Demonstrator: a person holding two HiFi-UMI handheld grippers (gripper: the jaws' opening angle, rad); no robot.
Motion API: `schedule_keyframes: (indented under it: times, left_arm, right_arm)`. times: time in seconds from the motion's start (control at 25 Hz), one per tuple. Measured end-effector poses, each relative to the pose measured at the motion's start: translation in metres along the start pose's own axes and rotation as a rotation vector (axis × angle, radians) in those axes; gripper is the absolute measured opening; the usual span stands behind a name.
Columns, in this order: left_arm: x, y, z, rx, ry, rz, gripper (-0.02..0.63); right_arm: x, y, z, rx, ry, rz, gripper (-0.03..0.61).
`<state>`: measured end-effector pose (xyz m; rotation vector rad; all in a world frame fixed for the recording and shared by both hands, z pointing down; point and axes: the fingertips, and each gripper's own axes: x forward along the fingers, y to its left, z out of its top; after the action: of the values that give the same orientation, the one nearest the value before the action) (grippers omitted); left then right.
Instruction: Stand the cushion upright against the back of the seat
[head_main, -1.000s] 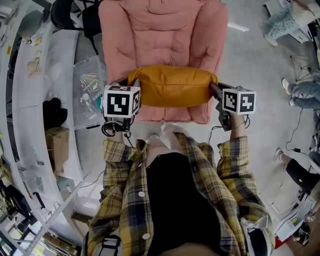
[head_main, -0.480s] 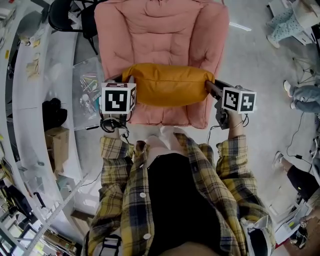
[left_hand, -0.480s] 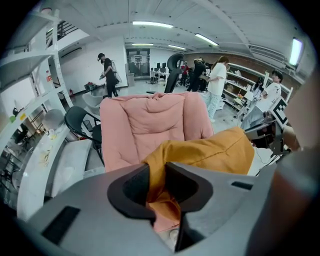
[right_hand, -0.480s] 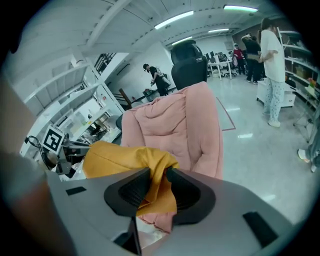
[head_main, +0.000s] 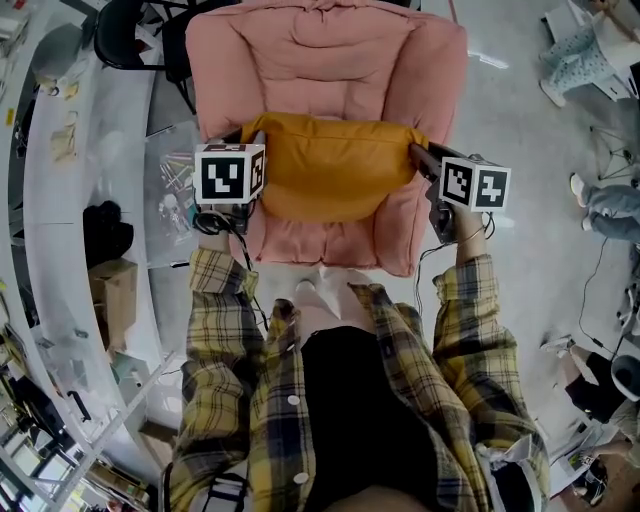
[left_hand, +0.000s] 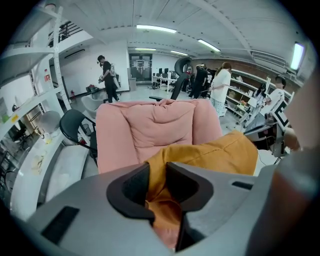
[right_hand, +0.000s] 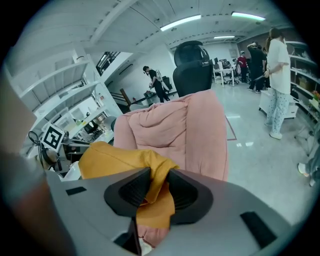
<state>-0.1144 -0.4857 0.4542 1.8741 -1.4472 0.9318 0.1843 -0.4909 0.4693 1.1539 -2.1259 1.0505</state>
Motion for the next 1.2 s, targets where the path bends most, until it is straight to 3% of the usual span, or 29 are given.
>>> schedule_keyframes:
  times: [0.4,0.64,1.2]
  left_arm:
    - [0.057,0.027,0.04,-0.058,-0.051,-0.051,0.101]
    - [0.087,0.039,0.06,-0.072,-0.102,-0.027,0.112]
    - [0.123,0.059,0.085,0.051,-0.11,0.08,0.132]
  right_arm:
    - [0.048,-0.027,0.043,0.009,-0.066,-0.052,0.126]
    - [0.072,-0.046,0.064,0.007,-0.104,-0.073,0.126]
    - [0.102,-0.064,0.091,0.043,-0.142,-0.103,0.126]
